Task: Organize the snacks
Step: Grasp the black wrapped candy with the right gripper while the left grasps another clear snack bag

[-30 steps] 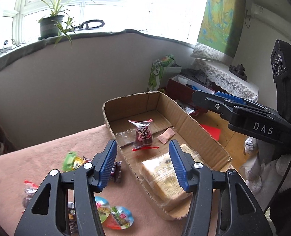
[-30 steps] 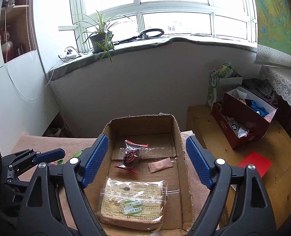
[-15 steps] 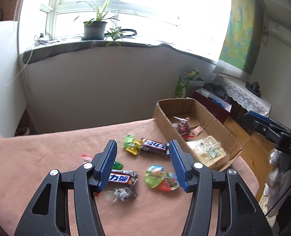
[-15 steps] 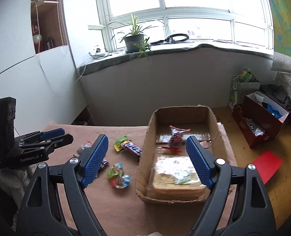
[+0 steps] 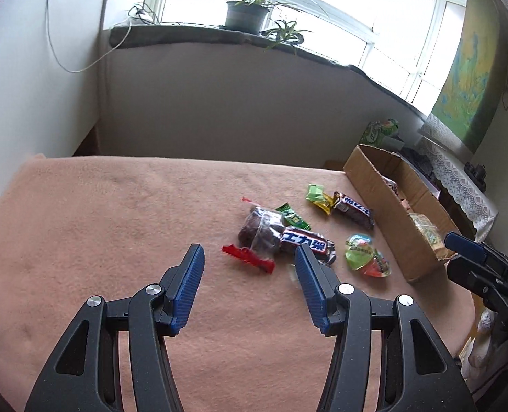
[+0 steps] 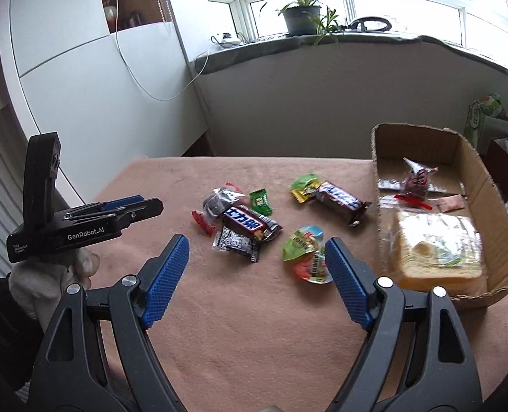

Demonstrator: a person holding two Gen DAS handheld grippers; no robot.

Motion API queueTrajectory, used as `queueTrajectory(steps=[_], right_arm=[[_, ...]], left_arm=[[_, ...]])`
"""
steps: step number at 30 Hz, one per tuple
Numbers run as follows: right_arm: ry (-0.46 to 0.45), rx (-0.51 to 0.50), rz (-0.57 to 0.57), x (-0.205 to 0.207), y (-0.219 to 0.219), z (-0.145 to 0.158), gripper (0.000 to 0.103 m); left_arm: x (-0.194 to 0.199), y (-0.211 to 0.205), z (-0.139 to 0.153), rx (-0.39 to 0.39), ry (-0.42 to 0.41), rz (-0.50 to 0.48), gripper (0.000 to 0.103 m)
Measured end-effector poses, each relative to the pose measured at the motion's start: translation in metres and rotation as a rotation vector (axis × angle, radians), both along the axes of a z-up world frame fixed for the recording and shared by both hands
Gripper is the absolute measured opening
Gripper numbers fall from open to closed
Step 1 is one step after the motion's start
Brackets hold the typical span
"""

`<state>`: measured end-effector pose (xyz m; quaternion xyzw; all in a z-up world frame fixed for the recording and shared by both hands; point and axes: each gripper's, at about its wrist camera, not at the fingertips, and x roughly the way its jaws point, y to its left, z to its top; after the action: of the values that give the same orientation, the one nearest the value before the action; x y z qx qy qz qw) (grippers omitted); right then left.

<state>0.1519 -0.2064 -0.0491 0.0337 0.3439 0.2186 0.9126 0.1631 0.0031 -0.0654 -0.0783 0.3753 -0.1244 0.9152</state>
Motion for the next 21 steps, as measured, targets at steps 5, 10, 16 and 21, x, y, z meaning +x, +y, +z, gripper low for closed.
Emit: queueTrajectory(steps=[5, 10, 16, 21], right_arm=[[0.048, -0.031, 0.038, 0.017, 0.025, -0.021, 0.083], [0.093, -0.057, 0.063, 0.035, 0.042, -0.040, 0.071], [0.133, -0.090, 0.083, 0.052, 0.057, -0.059, 0.060], [0.146, -0.131, 0.093, 0.063, 0.069, -0.070, 0.055]], left_arm=[[0.011, -0.001, -0.012, -0.007, 0.034, -0.017, 0.054], [0.030, -0.010, -0.021, 0.009, 0.050, -0.050, 0.054], [0.057, -0.015, -0.034, 0.015, 0.082, -0.066, 0.054], [0.069, -0.020, -0.043, 0.021, 0.096, -0.077, 0.054]])
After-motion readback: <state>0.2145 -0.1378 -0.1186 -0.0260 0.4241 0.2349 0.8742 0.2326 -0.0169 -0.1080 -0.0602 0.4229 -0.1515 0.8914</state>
